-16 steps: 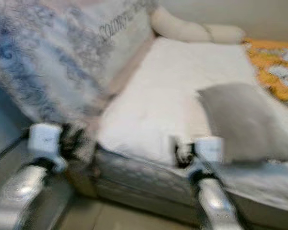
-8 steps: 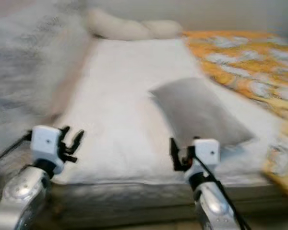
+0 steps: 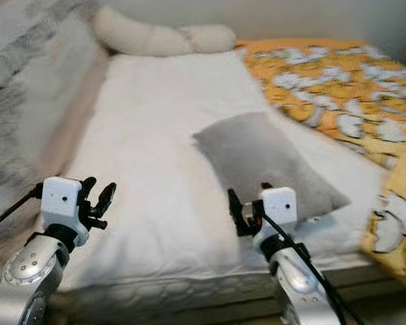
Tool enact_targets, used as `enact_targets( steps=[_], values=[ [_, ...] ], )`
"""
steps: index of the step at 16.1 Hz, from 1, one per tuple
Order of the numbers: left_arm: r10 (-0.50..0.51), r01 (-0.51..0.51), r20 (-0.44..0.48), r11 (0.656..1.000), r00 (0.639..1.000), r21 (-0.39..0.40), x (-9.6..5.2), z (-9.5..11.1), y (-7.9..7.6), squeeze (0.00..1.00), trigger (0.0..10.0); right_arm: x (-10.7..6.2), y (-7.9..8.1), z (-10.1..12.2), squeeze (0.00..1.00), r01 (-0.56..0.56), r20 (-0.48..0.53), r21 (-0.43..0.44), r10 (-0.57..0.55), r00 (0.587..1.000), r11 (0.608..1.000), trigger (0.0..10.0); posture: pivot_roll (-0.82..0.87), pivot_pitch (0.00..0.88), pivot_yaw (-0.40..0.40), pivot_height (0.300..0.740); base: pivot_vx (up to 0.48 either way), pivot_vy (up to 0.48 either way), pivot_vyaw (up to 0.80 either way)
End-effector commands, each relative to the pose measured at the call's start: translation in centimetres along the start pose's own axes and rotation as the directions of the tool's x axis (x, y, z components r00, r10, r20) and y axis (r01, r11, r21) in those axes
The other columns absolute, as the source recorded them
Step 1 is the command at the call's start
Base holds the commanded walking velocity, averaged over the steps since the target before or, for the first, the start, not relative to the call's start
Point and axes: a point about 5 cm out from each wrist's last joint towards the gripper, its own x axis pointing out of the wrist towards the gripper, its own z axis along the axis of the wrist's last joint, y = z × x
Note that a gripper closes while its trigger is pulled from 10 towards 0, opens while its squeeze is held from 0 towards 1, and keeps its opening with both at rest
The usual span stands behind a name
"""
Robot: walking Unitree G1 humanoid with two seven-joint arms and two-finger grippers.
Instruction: Clean up the room
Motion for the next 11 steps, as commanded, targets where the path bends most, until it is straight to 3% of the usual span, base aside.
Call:
enact_targets(
  steps=[1,7,11],
  values=[
    [-0.020,0.020,0.006,1.000,1.000,-0.009,-0.09,0.10,-0.65,0.00,10.0,-0.01,-0.37,-0.28,0.00,0.017,-0.016,0.007,-0.017,1.000,1.000,10.0,-0.01,0.000,0.003,0.740,0.274,0.000,0.46],
    [-0.019,0.019,0.004,1.000,1.000,-0.014,-0.06,0.03,-0.72,0.00,10.0,-0.11,-0.76,-0.39,0.00,0.033,-0.025,0.028,-0.033,0.999,0.999,10.0,-0.02,0.000,0.003,0.740,0.261,0.000,0.00],
    [-0.009,0.009,-0.003,1.000,1.000,-0.019,-0.02,-0.05,-0.73,0.00,10.0,-0.05,-1.09,-0.39,0.00,0.044,-0.030,0.034,-0.043,0.999,0.998,10.0,-0.02,0.000,0.004,0.740,0.000,0.000,0.00]
  ],
)
